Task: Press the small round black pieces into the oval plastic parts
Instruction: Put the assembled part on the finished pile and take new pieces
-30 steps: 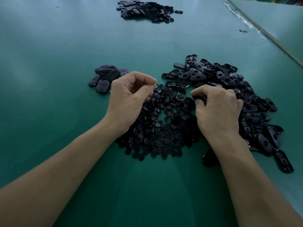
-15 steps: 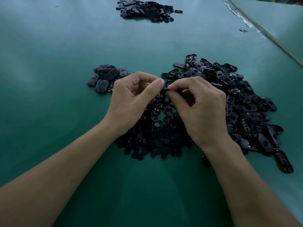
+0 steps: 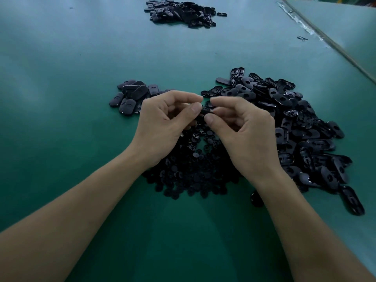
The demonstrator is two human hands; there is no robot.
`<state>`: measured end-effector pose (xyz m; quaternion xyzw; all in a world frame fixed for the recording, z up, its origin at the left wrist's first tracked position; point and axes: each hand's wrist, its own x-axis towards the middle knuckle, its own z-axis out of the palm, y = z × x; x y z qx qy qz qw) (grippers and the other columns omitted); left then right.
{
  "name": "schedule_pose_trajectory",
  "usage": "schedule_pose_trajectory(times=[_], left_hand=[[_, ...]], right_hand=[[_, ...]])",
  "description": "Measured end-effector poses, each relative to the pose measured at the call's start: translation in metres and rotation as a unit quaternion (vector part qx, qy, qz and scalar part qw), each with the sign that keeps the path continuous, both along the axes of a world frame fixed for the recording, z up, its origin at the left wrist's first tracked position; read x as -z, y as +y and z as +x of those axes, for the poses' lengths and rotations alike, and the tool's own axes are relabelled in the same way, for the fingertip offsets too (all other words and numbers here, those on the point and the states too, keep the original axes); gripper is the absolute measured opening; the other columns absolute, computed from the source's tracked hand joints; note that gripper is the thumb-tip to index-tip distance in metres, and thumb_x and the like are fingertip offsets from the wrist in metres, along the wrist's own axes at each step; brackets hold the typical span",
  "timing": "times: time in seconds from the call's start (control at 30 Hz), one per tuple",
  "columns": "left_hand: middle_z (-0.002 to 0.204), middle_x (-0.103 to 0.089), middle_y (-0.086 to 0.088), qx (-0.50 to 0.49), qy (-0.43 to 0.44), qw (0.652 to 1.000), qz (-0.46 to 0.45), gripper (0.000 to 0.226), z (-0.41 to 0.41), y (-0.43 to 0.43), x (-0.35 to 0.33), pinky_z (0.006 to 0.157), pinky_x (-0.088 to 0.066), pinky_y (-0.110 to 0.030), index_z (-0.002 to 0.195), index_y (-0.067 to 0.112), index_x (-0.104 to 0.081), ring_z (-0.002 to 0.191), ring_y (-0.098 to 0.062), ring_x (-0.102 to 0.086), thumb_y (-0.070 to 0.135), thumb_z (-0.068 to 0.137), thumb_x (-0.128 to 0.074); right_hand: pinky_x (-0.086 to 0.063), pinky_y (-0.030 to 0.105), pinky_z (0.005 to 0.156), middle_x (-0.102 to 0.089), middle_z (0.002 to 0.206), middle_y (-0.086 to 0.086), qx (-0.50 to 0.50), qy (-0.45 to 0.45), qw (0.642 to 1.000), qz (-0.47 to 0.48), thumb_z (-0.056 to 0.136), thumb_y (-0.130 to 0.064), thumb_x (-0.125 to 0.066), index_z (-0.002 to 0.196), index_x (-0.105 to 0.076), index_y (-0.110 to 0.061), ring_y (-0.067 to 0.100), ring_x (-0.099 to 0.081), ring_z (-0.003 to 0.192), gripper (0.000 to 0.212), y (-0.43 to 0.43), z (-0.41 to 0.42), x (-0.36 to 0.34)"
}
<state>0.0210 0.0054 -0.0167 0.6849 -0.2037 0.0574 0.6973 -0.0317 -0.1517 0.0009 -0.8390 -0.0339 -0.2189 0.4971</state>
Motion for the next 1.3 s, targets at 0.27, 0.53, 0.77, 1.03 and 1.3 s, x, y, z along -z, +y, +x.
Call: schedule_pose_trajectory(times=[0.27, 0.53, 0.77, 1.03, 1.3], left_hand=[[0.086, -0.077, 0.011, 0.025, -0.009, 1.000, 0.004, 0.022, 0.0009, -0.0003, 0.0006, 0.076, -0.054, -0.017, 0.099, 0.021, -0.074, 0.079, -0.002, -0.069, 0.004, 0.086, -0.076], [0.083, -0.076, 0.008, 0.055, 0.006, 0.998, -0.008, 0.036, -0.0017, 0.0005, -0.0017, 0.074, -0.054, -0.018, 0.114, 0.018, -0.064, 0.077, -0.005, -0.071, -0.002, 0.086, -0.074], [0.085, -0.076, 0.011, 0.024, -0.002, 1.000, -0.002, 0.020, -0.0020, -0.0017, -0.0032, 0.073, -0.057, -0.020, 0.097, 0.021, -0.071, 0.077, -0.004, -0.069, 0.003, 0.089, -0.072], [0.091, -0.065, 0.001, -0.008, 0.022, 0.999, -0.029, 0.020, 0.0002, -0.0026, 0.0005, 0.068, -0.059, -0.024, 0.103, 0.023, -0.067, 0.076, -0.017, -0.075, 0.006, 0.100, -0.056], [0.086, -0.072, 0.011, -0.010, 0.019, 1.000, -0.020, 0.029, 0.0035, -0.0022, 0.0017, 0.069, -0.057, -0.021, 0.103, 0.023, -0.068, 0.079, -0.009, -0.071, -0.003, 0.096, -0.058]], right_hand=[[-0.051, 0.012, 0.070, -0.070, 0.081, -0.018, 0.013, 0.002, 1.000, -0.012, 0.093, -0.017, -0.070, 0.098, -0.075, -0.019, 0.000, -0.068, 0.077, 0.007, -0.0007, 0.0006, -0.0019], [-0.059, 0.026, 0.075, -0.075, 0.086, -0.010, -0.013, 0.004, 0.999, 0.032, 0.095, -0.011, -0.067, 0.102, -0.072, -0.018, 0.005, -0.072, 0.078, 0.011, 0.0010, 0.0005, -0.0014], [-0.051, 0.033, 0.068, -0.071, 0.079, -0.010, -0.004, 0.049, 0.992, -0.113, 0.096, -0.022, -0.065, 0.095, -0.070, -0.020, 0.011, -0.065, 0.074, 0.005, 0.0017, -0.0028, -0.0014], [-0.043, 0.030, 0.087, -0.061, 0.099, -0.005, 0.006, 0.117, 0.948, -0.295, 0.093, -0.040, -0.067, 0.111, -0.072, -0.030, 0.017, -0.053, 0.103, 0.021, -0.0008, -0.0058, -0.0002], [-0.057, 0.039, 0.082, -0.070, 0.090, -0.009, 0.017, 0.106, 0.974, -0.201, 0.090, -0.026, -0.074, 0.106, -0.074, -0.025, 0.013, -0.066, 0.085, 0.016, -0.0002, -0.0050, 0.0019]])
